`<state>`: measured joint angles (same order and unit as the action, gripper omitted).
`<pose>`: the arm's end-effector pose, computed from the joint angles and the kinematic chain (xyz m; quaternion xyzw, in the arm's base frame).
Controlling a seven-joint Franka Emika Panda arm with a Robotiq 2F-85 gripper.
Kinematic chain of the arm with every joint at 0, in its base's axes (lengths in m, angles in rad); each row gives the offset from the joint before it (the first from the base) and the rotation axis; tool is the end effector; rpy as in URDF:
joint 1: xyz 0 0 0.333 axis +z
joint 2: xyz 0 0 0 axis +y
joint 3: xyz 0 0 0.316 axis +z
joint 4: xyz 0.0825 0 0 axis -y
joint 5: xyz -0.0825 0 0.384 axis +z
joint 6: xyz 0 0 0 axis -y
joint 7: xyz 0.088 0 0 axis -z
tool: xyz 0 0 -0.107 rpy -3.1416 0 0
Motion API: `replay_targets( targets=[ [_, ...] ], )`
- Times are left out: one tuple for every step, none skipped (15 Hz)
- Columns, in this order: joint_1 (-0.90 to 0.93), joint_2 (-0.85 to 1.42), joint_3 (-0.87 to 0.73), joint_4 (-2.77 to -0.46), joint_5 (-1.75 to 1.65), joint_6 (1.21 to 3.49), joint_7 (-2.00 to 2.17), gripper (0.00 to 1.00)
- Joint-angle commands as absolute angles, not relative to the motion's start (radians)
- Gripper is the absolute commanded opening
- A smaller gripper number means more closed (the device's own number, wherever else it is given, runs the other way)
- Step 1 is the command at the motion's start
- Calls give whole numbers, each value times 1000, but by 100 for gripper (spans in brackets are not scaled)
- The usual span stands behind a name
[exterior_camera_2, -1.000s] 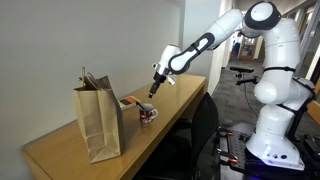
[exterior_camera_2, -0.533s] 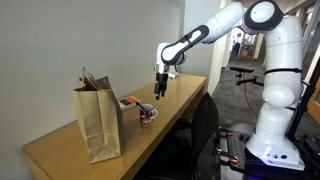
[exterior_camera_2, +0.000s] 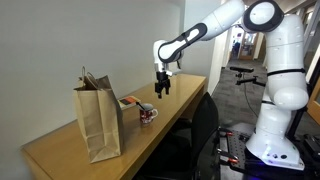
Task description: Pick up the marker and put it in the cup
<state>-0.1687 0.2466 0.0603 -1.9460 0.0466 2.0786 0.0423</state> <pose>0.5893 -0.0630 0.3467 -0.9941 0.0880 0.0559 0.0289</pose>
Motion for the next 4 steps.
replay_targets(
  targets=[
    [-97, 222, 1, -1965, -11, 2144, 103, 100],
    [-89, 219, -6, -1965, -20, 2148, 109, 100],
    [-82, 219, -13, -1963, -23, 2151, 113, 100],
    [-78, 220, -17, -1960, -25, 2149, 118, 100]
  ],
)
